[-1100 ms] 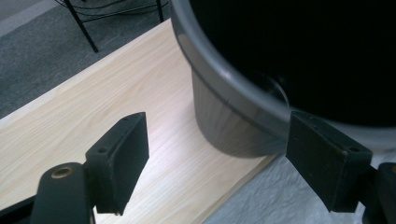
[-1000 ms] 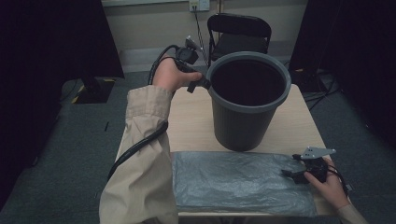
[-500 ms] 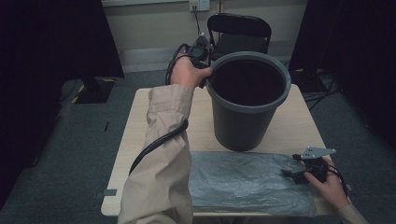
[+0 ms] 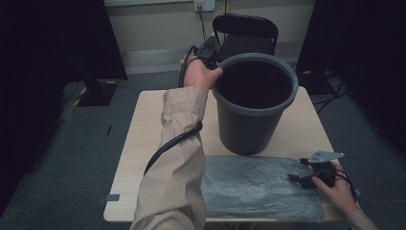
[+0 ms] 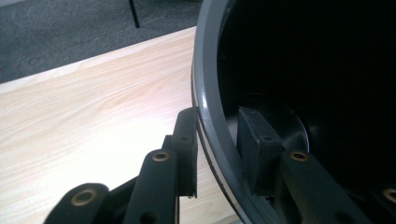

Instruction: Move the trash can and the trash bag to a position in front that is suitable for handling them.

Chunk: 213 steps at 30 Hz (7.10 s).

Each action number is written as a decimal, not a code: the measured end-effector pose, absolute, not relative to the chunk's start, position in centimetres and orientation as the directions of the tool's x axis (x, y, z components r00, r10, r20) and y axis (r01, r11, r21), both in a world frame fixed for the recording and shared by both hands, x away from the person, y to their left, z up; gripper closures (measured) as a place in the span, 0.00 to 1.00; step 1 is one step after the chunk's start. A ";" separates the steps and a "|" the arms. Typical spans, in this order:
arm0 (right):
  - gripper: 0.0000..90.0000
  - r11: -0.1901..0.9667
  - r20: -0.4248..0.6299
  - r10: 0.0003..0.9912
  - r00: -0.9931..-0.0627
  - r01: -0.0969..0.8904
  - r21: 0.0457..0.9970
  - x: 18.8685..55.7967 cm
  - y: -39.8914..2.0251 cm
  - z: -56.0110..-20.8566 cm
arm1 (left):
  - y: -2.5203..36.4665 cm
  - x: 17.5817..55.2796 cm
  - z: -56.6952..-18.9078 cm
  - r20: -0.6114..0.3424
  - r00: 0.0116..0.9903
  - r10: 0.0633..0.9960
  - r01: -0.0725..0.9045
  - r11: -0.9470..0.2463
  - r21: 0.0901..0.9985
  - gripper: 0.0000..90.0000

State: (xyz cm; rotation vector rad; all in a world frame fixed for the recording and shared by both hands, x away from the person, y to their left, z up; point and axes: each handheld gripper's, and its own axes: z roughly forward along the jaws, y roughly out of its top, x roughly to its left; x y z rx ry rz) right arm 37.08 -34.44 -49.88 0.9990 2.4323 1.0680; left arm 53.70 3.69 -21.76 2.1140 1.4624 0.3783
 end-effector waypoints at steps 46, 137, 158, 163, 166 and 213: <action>0.17 0.489 0.000 0.693 -0.721 0.469 0.735 37.3 -34.5 -49.9 | 4.2 55.2 -20.4 -0.052 0.350 0.935 0.786 -0.263 0.560 0.88; 0.16 0.484 0.007 0.697 -0.717 0.478 0.733 37.4 -34.4 -49.9 | 8.3 55.0 -19.3 -0.299 0.265 0.917 0.815 -0.047 0.577 0.88; 0.17 0.484 0.004 0.697 -0.717 0.475 0.735 37.4 -34.4 -49.9 | 15.1 52.7 -19.6 -0.274 0.199 0.941 0.829 -0.013 0.559 0.88; 0.17 0.485 0.001 0.696 -0.718 0.472 0.736 37.5 -34.4 -49.9 | 17.5 51.7 -19.6 -0.276 0.174 0.945 0.834 0.007 0.551 0.88; 0.17 0.486 0.001 0.695 -0.719 0.471 0.736 37.5 -34.4 -49.9 | 19.1 50.9 -19.6 -0.274 0.156 0.949 0.836 0.021 0.549 0.88; 0.17 0.482 -0.001 0.701 -0.713 0.473 0.737 37.5 -34.3 -49.9 | 34.3 44.0 -29.9 -0.306 -0.093 0.948 0.818 0.248 0.519 0.88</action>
